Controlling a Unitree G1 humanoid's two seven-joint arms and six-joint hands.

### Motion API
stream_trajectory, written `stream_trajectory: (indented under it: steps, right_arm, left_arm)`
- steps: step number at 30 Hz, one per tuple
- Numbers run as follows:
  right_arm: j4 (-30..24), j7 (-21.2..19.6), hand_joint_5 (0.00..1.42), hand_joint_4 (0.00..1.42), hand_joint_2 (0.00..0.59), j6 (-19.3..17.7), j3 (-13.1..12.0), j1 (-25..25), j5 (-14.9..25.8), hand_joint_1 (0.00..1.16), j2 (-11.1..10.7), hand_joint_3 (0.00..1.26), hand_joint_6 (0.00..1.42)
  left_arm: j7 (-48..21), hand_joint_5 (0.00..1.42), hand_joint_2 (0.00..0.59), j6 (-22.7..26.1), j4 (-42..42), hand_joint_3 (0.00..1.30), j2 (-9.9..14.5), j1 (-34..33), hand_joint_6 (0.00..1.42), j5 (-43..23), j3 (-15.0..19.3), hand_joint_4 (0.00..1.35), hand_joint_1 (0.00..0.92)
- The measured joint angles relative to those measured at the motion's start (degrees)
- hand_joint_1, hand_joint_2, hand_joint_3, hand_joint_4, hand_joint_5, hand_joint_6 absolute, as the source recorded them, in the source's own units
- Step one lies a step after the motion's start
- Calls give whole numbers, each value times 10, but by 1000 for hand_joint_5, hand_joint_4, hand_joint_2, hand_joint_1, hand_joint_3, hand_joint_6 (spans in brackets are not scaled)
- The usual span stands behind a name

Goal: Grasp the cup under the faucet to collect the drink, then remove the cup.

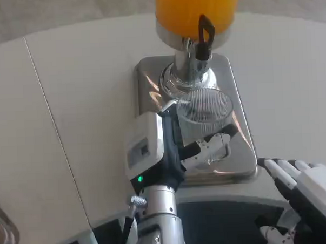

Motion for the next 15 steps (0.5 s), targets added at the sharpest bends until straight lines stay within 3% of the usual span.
stream_trajectory:
  steps: [5,15]
  right_arm:
    - [1,-6,0,0,490,-19,21,6,-21,248,9,0,0]
    - [3,-9,0,0,504,-26,22,6,-26,246,20,0,0]
  left_arm:
    - [20,1418,137,0,18,987,-1,-11,1424,-12,2,1169,446]
    - [37,1418,142,1,32,987,-1,-20,1424,-18,4,1166,448]
